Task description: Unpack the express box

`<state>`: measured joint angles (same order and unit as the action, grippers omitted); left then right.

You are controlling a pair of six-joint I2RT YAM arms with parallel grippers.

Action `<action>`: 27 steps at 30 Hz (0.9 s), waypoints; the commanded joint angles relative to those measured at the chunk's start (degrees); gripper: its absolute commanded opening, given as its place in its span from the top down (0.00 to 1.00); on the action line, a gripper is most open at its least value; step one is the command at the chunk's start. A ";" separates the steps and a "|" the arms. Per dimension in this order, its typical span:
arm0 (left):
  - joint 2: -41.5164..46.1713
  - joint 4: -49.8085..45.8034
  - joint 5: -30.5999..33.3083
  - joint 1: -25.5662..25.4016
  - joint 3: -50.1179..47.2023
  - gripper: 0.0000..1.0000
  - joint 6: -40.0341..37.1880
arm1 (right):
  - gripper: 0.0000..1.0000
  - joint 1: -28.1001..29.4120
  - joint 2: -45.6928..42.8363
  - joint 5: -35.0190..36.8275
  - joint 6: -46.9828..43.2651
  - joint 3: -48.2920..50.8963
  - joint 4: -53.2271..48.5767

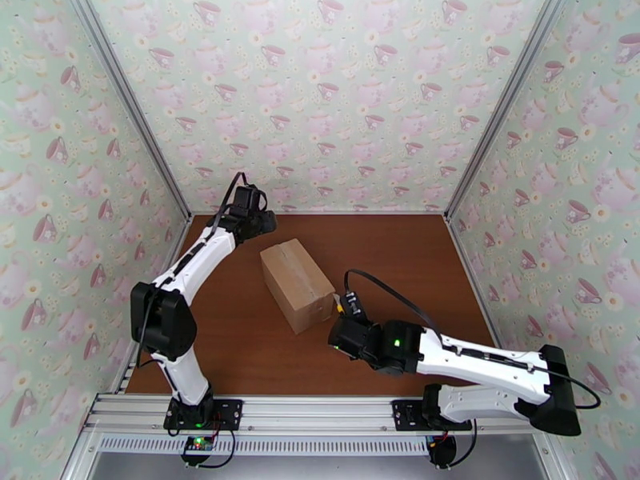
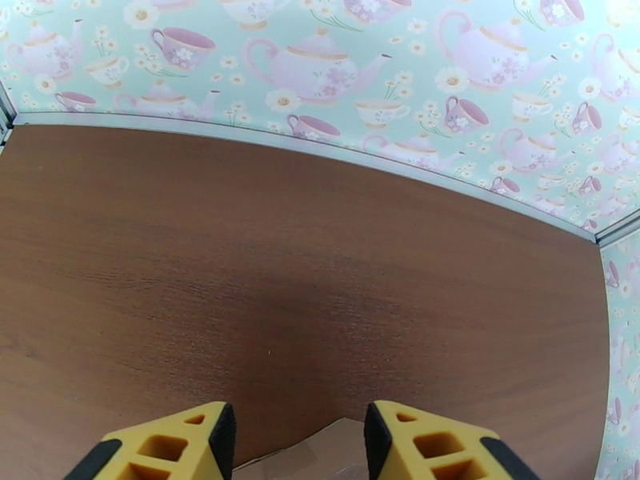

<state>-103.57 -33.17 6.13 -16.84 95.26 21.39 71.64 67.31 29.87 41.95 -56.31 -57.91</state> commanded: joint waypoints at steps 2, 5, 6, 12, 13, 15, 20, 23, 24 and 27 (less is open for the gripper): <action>-0.10 0.49 -1.27 0.23 0.35 0.51 -0.56 | 1.00 0.34 -0.06 1.09 -1.68 -1.34 1.46; -0.05 0.58 -1.65 0.23 0.17 0.51 -0.29 | 1.00 0.34 0.44 0.42 -1.92 -1.52 1.41; -0.05 0.61 -1.70 0.23 0.13 0.51 -0.21 | 1.00 0.30 0.51 0.29 -1.90 -1.51 1.43; -0.14 0.60 -1.65 0.21 0.19 0.51 -0.03 | 1.00 0.43 0.02 0.02 -1.61 -0.90 1.49; -0.23 0.60 -1.57 0.22 0.17 0.51 -0.10 | 1.00 0.43 -0.01 -0.07 -1.53 -0.82 1.49; -0.23 0.63 -1.62 0.19 0.14 0.51 -0.12 | 1.00 0.50 0.12 -0.10 -1.30 -0.74 1.50; -0.23 0.65 -1.52 0.18 -0.16 0.51 -0.10 | 1.00 1.05 1.15 0.26 -1.53 -1.24 0.92; -0.16 0.72 -1.48 0.22 -0.36 0.51 -0.21 | 1.00 1.23 1.73 0.27 -1.37 -1.49 0.86; -0.14 0.73 -1.47 0.20 -0.41 0.51 -0.26 | 1.00 1.27 1.89 0.19 -1.30 -1.51 0.85; -0.01 0.69 -1.59 0.23 -0.52 0.51 -0.29 | 1.00 1.66 1.95 0.36 -1.08 -1.41 1.02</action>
<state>-103.57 -33.15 5.30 -16.84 95.24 21.41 72.58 69.28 29.80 41.12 -56.31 -57.30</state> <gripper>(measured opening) 0.491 0.387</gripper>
